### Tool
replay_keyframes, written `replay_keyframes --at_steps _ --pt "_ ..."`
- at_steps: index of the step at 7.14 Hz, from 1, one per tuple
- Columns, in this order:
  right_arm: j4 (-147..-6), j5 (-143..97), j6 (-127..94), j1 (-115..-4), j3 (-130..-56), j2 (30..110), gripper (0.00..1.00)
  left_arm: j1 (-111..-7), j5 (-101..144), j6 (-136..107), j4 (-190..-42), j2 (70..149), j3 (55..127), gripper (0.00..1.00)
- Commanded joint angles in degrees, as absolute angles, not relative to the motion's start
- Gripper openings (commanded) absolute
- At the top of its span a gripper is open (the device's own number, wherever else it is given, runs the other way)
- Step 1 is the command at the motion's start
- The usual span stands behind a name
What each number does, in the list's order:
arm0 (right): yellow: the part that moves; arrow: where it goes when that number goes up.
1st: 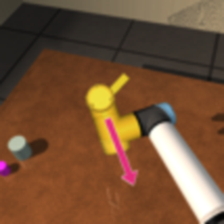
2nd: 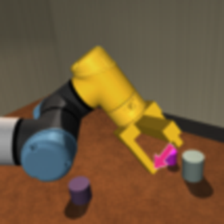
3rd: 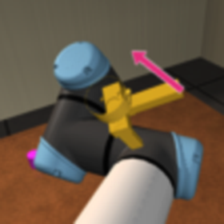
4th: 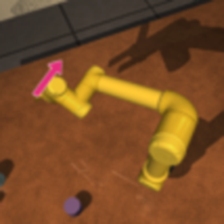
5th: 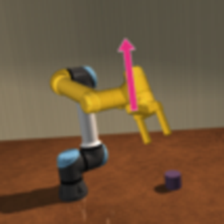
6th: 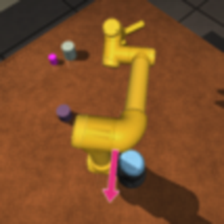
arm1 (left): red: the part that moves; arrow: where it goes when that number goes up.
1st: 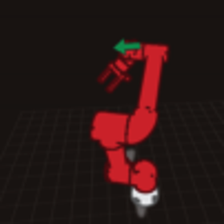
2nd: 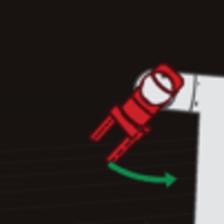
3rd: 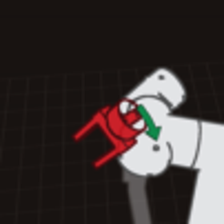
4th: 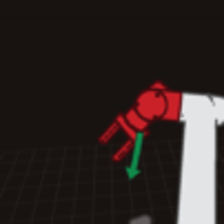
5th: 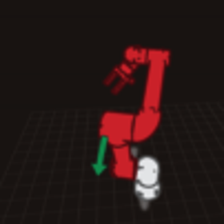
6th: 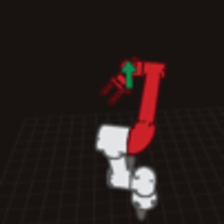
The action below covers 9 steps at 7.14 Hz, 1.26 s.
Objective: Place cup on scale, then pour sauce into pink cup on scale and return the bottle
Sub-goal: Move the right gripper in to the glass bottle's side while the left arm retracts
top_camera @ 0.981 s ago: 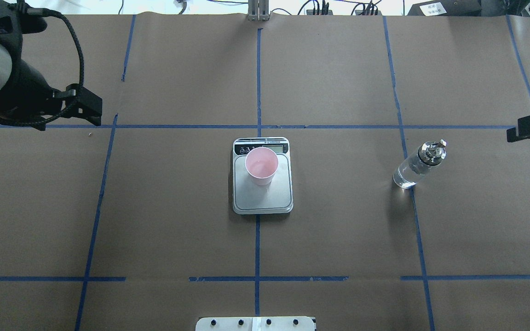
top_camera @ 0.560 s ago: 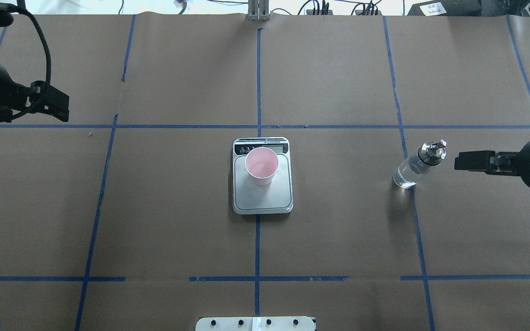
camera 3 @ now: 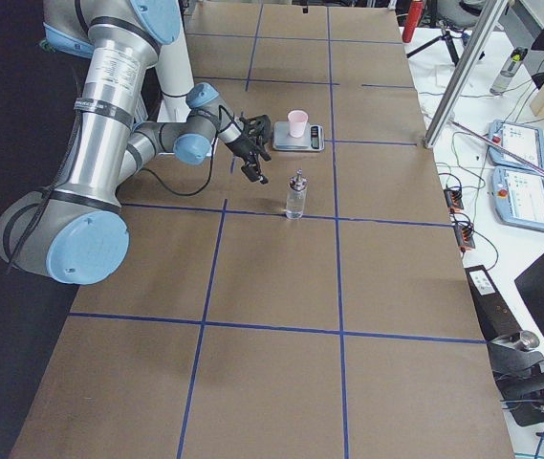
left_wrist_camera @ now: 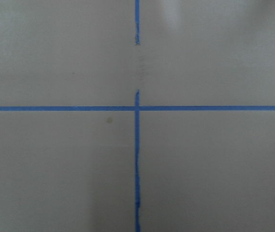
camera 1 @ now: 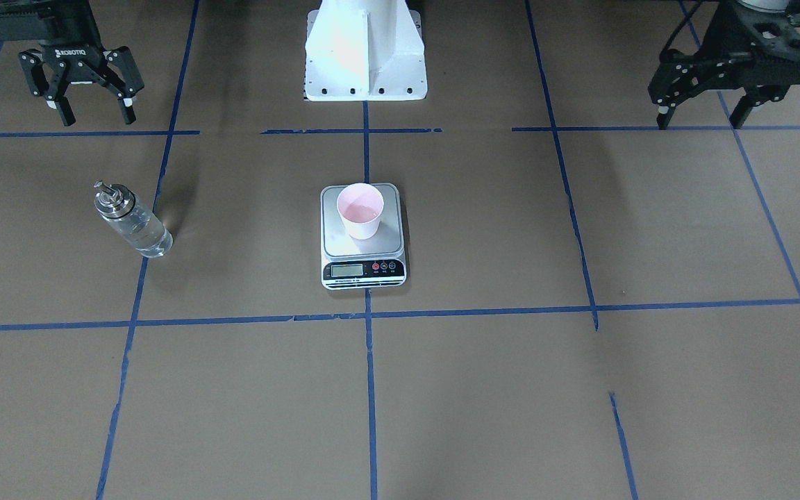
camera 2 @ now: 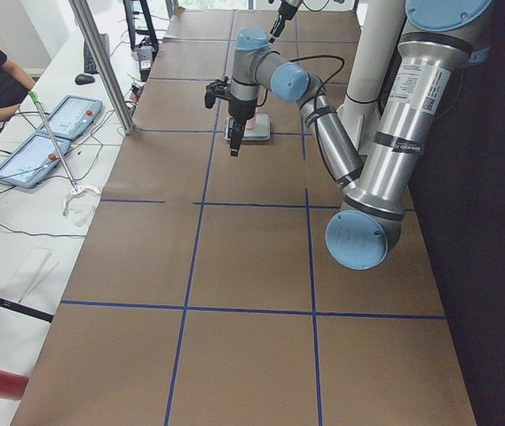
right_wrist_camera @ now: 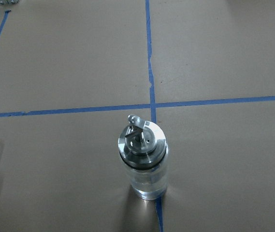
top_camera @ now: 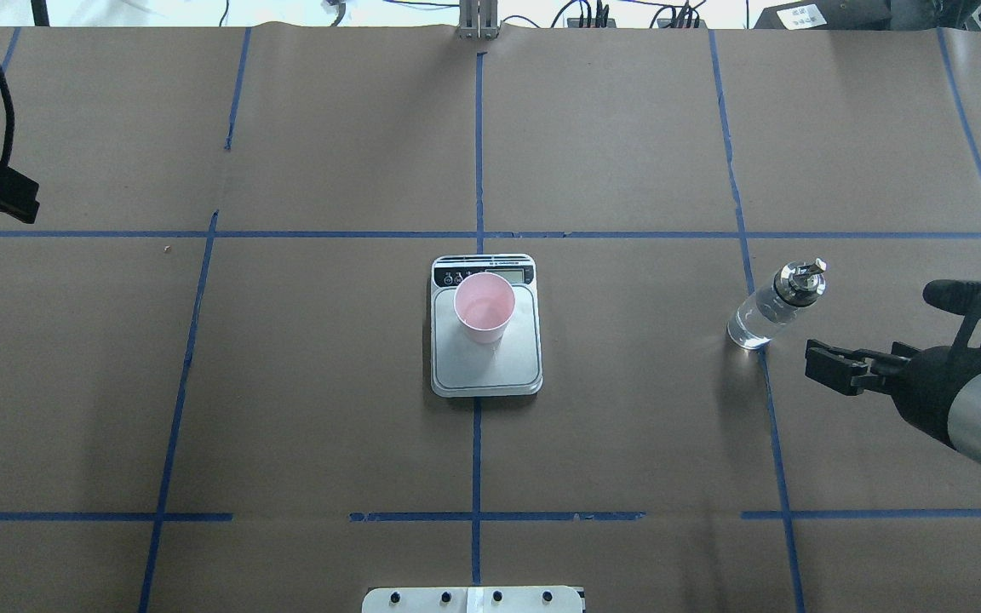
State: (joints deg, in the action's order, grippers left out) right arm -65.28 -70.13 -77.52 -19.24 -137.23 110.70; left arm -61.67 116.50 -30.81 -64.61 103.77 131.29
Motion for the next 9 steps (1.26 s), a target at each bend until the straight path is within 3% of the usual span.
replay_keyframes --at_steps 1,3,5,9 --pt "-55.0 -59.7 -78.0 -14.5 -127.7 110.8 1.00 -66.2 116.5 -19.0 -65.0 99.8 129.8 1.00" --pt "-50.1 -53.7 -77.2 -12.8 -120.3 107.7 1.00 -68.7 116.5 -13.6 -67.4 96.7 128.3 1.00" --pt "-50.1 -50.4 -77.2 -11.6 -116.6 104.8 1.00 -69.1 116.5 -12.7 -75.0 91.6 126.1 1.00" --pt "-50.0 -48.5 -75.6 -11.6 -112.0 101.3 1.00 -69.6 116.5 -12.2 -77.4 90.7 124.7 1.00"
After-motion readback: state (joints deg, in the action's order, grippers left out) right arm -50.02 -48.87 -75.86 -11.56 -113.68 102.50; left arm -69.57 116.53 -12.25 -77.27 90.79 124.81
